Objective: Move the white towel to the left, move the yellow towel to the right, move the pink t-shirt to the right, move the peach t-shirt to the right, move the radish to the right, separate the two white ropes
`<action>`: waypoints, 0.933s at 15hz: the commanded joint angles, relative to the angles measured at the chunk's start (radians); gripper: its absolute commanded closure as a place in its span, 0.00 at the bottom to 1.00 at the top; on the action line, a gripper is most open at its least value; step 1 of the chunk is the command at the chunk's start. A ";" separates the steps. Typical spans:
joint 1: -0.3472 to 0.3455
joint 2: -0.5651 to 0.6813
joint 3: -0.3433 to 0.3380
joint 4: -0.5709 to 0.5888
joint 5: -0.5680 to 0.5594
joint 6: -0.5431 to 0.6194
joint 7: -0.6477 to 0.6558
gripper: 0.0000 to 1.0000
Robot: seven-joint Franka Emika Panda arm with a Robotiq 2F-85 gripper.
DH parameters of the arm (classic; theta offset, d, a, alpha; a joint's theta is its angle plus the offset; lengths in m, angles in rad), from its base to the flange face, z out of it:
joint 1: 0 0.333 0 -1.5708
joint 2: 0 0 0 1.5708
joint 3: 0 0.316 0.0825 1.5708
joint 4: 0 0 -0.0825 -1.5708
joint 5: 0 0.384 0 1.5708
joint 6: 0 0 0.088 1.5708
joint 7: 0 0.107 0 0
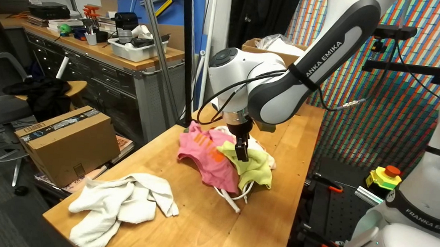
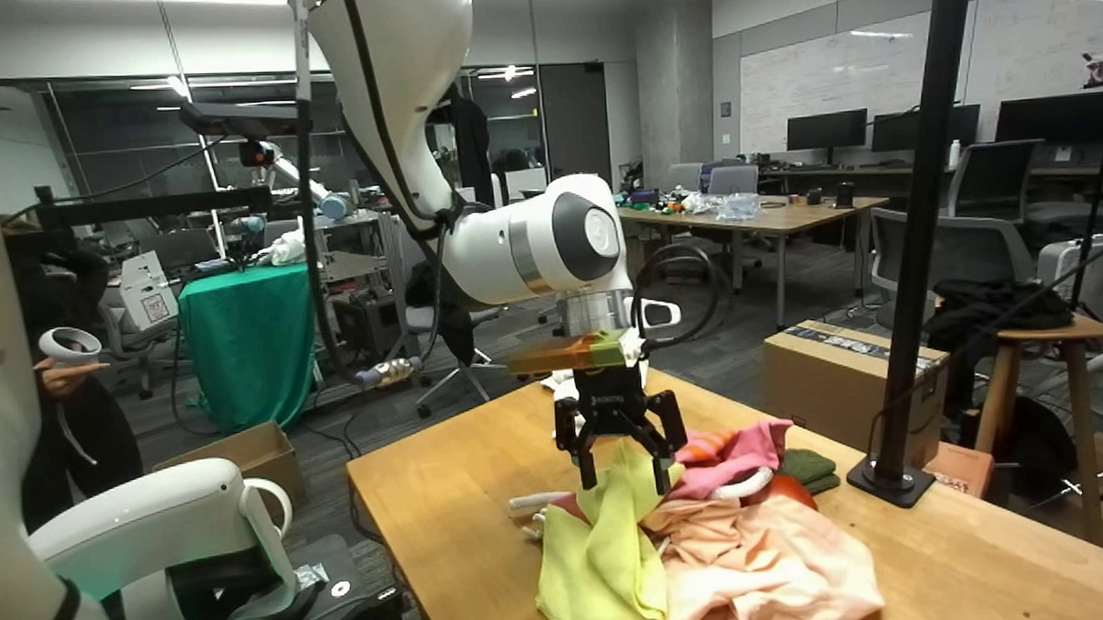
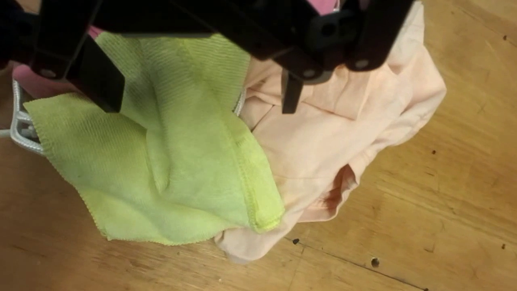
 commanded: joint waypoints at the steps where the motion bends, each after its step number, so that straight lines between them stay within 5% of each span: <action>1: 0.002 -0.001 -0.043 -0.044 -0.066 0.092 0.052 0.00; 9: -0.002 0.020 -0.079 -0.088 -0.074 0.215 0.051 0.00; 10: -0.001 0.021 -0.075 -0.091 -0.064 0.222 0.043 0.25; 11: 0.000 0.021 -0.074 -0.094 -0.058 0.227 0.041 0.26; 14: 0.000 0.020 -0.069 -0.099 -0.040 0.226 0.024 0.50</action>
